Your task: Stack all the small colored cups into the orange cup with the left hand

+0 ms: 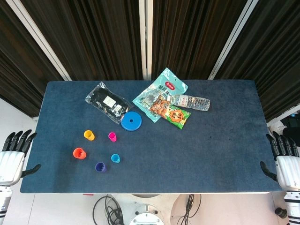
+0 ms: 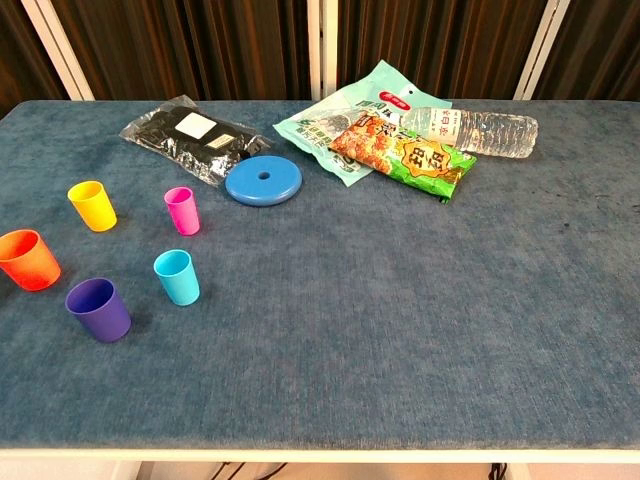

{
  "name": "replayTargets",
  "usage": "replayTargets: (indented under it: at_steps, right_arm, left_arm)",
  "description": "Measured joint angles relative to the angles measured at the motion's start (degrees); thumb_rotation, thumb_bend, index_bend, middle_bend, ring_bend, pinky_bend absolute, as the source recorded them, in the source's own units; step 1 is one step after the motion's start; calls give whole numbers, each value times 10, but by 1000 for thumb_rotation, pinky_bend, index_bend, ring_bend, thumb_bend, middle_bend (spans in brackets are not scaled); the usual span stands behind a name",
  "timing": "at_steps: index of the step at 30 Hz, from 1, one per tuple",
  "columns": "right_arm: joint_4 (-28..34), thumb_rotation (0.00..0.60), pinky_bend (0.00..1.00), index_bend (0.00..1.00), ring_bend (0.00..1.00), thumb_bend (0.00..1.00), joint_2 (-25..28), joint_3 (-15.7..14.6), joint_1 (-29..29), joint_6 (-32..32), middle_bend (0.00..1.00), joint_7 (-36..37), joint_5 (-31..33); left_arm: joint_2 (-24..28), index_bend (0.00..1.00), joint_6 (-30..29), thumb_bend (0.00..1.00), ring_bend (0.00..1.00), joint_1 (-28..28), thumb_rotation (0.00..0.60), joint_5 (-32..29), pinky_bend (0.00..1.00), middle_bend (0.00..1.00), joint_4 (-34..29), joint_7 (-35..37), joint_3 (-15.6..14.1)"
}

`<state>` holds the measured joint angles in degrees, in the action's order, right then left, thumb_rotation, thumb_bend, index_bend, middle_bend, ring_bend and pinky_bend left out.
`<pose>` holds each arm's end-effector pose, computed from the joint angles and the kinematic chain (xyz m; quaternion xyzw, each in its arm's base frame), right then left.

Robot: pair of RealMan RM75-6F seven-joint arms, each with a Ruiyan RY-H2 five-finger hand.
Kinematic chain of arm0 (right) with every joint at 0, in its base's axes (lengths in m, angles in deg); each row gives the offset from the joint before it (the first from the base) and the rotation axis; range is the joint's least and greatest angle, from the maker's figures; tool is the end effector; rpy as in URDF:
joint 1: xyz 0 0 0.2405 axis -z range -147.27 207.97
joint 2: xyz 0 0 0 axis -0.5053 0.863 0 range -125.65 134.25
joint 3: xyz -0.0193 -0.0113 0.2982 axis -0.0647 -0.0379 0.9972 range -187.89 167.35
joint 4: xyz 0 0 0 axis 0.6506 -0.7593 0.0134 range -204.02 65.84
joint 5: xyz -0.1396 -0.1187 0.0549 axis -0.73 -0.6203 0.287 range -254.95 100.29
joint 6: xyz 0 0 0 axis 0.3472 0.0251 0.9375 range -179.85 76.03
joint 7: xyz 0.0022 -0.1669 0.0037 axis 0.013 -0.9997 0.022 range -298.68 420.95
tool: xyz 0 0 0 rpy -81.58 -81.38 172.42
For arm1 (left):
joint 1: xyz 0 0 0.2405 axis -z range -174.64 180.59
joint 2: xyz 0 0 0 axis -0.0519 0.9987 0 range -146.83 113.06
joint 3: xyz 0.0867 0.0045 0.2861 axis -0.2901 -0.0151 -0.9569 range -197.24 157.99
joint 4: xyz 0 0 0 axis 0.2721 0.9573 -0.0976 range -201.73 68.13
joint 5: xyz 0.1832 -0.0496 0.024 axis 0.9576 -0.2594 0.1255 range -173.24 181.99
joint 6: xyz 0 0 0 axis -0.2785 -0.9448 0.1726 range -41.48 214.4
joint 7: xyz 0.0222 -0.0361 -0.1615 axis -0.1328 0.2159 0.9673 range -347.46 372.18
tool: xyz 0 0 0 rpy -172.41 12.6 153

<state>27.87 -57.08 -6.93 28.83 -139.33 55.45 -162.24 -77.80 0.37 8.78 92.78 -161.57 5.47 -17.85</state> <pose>-0.3399 -0.1866 0.2132 0.5820 -0.3747 0.3631 0.6237 -0.3272 0.2069 0.2076 -0.6339 -0.3316 -0.3622 0.5975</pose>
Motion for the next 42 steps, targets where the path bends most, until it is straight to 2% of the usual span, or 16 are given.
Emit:
replayTargets:
  at_steps: [15, 21, 26, 34, 42]
  right_arm:
    - [-17, 600, 0, 0, 0, 240, -1, -1, -4, 13, 0, 26, -3]
    - [-20, 600, 0, 0, 0, 239, 1, 3, -4, 9, 0, 30, -3]
    - [-22, 600, 0, 0, 0, 239, 1, 10, -6, 8, 0, 30, 5]
    - [-19, 600, 0, 0, 0, 239, 11, 15, -4, 0, 0, 41, 5]
    - [-16, 600, 0, 0, 0, 239, 19, 16, -2, -7, 0, 52, 0]
  left_arm:
    - [-5, 94, -2, 72, 0, -5, 600, 3, 48, 38, -18, -18, -6]
    - [-8, 95, 2, 72, 0, -4, 600, 27, 64, 56, -27, -7, -17]
    - [-26, 95, 32, 72, 0, 5, 600, 59, 64, 61, -34, -21, -42]
    - [-49, 143, 77, 81, 0, 34, 600, 84, 64, 138, -66, -25, -51]
    - [-78, 194, 165, 117, 0, 69, 600, 63, 63, 184, -87, -51, -57]
